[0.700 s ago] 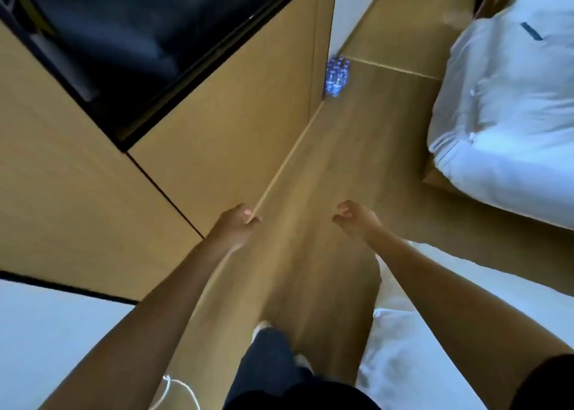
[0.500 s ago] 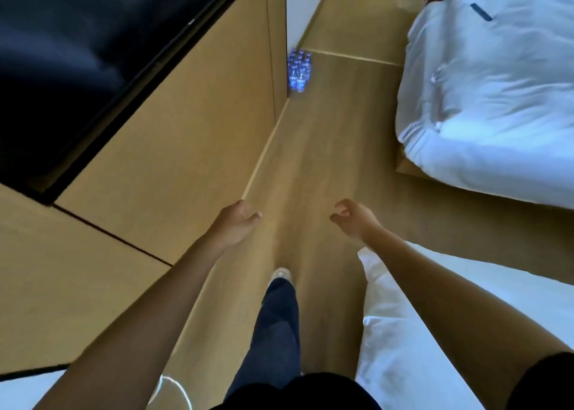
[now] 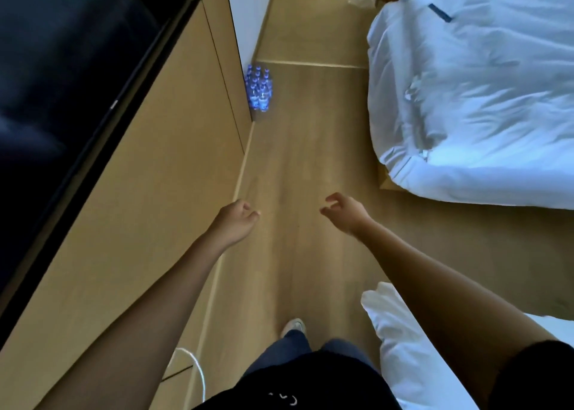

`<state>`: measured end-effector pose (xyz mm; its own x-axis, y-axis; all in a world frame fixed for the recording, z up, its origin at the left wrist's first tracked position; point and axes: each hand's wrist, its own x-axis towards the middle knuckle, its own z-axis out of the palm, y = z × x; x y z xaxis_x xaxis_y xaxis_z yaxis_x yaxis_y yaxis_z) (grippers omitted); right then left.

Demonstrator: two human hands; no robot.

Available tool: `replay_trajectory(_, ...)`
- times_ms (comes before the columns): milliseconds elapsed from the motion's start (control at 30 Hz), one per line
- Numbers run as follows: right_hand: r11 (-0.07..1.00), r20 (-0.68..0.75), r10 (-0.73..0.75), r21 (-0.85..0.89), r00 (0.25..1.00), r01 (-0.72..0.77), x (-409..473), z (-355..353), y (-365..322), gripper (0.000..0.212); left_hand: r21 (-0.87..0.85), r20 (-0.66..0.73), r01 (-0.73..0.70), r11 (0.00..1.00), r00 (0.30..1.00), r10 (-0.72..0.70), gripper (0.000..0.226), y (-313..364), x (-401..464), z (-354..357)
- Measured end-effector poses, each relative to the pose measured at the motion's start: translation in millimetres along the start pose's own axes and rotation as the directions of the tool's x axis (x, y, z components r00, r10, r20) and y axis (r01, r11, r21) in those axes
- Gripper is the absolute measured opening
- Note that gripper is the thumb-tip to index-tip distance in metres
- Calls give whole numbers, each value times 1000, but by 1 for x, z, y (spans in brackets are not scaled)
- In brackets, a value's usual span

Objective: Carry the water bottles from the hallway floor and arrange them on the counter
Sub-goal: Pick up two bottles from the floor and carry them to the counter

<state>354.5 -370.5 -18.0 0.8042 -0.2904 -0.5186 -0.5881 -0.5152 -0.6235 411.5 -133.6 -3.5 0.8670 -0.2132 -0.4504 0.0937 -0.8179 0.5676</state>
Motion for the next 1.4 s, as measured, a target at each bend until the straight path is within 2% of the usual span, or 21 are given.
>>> replay_trajectory(400,999,1,35,-11,999,-35,155,-53,-56,46,-9,52,-22,1000,998,23,40,58,169,-43)
replay_trajectory(833,1000,61,9,-15,998,-8,396,-157,-169,46,-23,-13,36,999,999,-37,36,161,414,-108)
replay_trajectory(1400,994,14,101,36,995,-101,626,-269,-233,48,-113,33,13,994,999,-10,34,254,688,-153)
